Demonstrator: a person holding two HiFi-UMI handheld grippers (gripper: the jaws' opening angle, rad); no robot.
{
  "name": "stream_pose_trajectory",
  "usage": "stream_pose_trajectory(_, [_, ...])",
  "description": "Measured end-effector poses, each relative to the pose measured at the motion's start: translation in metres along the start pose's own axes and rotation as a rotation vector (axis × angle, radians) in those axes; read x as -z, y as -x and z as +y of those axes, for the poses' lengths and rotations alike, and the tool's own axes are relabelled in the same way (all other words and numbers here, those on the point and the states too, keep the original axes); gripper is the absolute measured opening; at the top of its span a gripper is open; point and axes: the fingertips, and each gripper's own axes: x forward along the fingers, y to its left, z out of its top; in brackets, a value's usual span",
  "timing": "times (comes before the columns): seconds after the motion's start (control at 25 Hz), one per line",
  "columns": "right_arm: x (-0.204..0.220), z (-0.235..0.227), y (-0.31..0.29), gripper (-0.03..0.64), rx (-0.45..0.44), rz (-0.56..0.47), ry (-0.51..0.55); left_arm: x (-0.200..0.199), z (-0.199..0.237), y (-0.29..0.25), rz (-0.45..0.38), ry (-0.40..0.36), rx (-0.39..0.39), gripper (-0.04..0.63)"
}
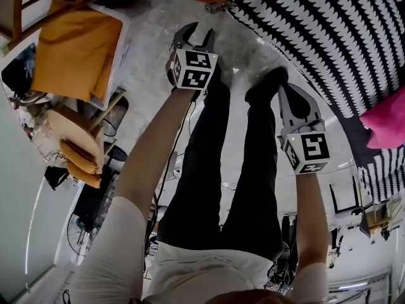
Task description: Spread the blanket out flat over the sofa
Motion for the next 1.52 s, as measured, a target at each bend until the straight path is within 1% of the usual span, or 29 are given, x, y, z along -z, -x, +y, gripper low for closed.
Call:
stream_pose_trajectory(0.12, [0.000, -0.008, -0.002, 0.003, -0.005, -0.019, 0.003, -0.008, -0.004, -0.001, -0.012, -0.020, -0.005, 0.172])
stream_pose_trajectory(0.24, [-0.008, -0.009, 0.008, 0.003, 0.009, -0.031, 0.010, -0.021, -0.008, 0.011, -0.032, -0.020, -0.001, 0.172])
stream_pose_trajectory(0.44, [-0.028, -0.002, 0.028, 0.004, 0.041, -0.049, 0.034, -0.045, -0.012, 0.045, -0.074, -0.016, 0.018, 0.172])
stream_pose_trajectory(0.56, [-0.045, 0.006, 0.048, 0.003, 0.057, -0.064, 0.054, -0.064, -0.022, 0.074, -0.097, -0.022, 0.048, 0.172])
stream_pose_trajectory(0.72, [-0.076, 0.023, 0.077, 0.003, 0.079, -0.093, 0.097, -0.097, -0.034, 0.125, -0.149, -0.053, 0.102, 0.171])
stream_pose_trajectory(0.88, [-0.114, 0.040, 0.106, 0.003, 0.109, -0.143, 0.135, -0.135, -0.036, 0.180, -0.219, -0.092, 0.136, 0.170])
stream_pose_trajectory(1.12, [-0.152, 0.081, 0.172, 0.004, 0.129, -0.163, 0.178, -0.169, -0.048, 0.281, -0.252, -0.136, 0.175, 0.167])
stream_pose_trajectory(1.28, [-0.178, 0.108, 0.215, 0.003, 0.147, -0.204, 0.170, -0.196, -0.055, 0.346, -0.292, -0.170, 0.205, 0.146])
stream_pose_trajectory(1.44, [-0.197, 0.131, 0.262, 0.003, 0.183, -0.248, 0.154, -0.209, -0.073, 0.408, -0.305, -0.222, 0.265, 0.132])
stream_pose_trajectory(1.52, [-0.205, 0.140, 0.286, 0.003, 0.205, -0.279, 0.139, -0.215, -0.079, 0.436, -0.317, -0.233, 0.289, 0.130])
